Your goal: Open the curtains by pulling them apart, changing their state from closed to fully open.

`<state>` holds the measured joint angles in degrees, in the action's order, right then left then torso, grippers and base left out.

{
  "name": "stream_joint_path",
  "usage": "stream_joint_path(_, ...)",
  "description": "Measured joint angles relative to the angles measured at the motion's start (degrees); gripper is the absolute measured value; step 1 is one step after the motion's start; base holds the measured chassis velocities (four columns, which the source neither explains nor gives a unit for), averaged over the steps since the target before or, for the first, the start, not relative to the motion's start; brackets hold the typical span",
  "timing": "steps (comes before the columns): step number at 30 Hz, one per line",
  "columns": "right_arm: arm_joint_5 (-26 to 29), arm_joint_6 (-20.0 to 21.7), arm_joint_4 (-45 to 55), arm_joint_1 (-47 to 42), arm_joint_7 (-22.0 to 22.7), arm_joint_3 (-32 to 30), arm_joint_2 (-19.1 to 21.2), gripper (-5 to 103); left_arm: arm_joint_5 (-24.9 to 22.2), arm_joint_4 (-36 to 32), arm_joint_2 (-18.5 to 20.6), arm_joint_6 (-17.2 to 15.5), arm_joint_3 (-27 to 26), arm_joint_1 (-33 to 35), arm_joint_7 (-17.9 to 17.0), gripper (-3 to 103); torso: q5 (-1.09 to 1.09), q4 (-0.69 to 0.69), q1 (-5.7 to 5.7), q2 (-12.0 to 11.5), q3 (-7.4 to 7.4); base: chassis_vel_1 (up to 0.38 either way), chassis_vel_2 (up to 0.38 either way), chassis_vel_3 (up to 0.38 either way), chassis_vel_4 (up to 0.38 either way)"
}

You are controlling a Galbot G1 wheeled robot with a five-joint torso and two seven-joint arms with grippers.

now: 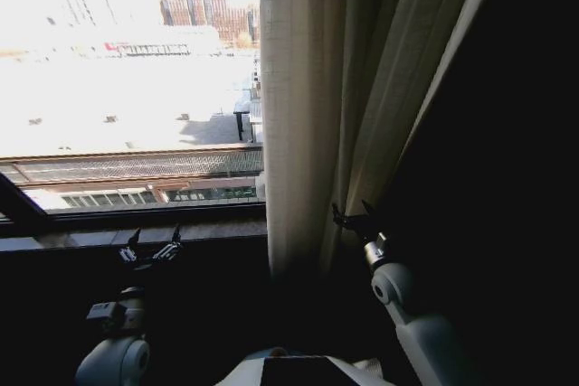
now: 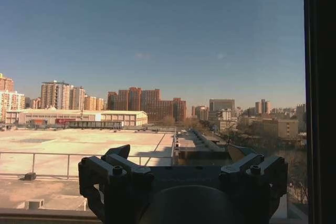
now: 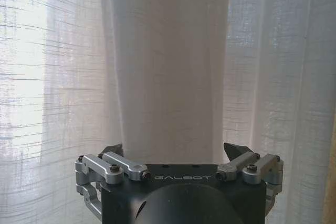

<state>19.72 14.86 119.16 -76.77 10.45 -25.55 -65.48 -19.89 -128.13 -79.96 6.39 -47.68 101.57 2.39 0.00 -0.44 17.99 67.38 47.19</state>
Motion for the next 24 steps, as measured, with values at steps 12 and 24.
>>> stream_joint_path(12, -0.32, -0.67, -0.36, 0.38, -0.13, -0.08, 0.13, 100, 0.52, -0.94, -0.51, 0.07, -0.13, 0.46, 0.05, 100, 0.01, 0.01, -0.01, 0.0, 0.0, 0.291, 0.31, -0.3, -0.286)
stream_joint_path(24, -0.92, -0.61, -1.44, 1.35, -0.11, -0.15, 0.09, 100, 1.06, -0.91, -0.83, 0.07, 0.14, 0.48, 0.17, 100, 0.06, -0.01, -0.01, 0.0, 0.0, 0.125, 0.115, -0.096, -0.115)
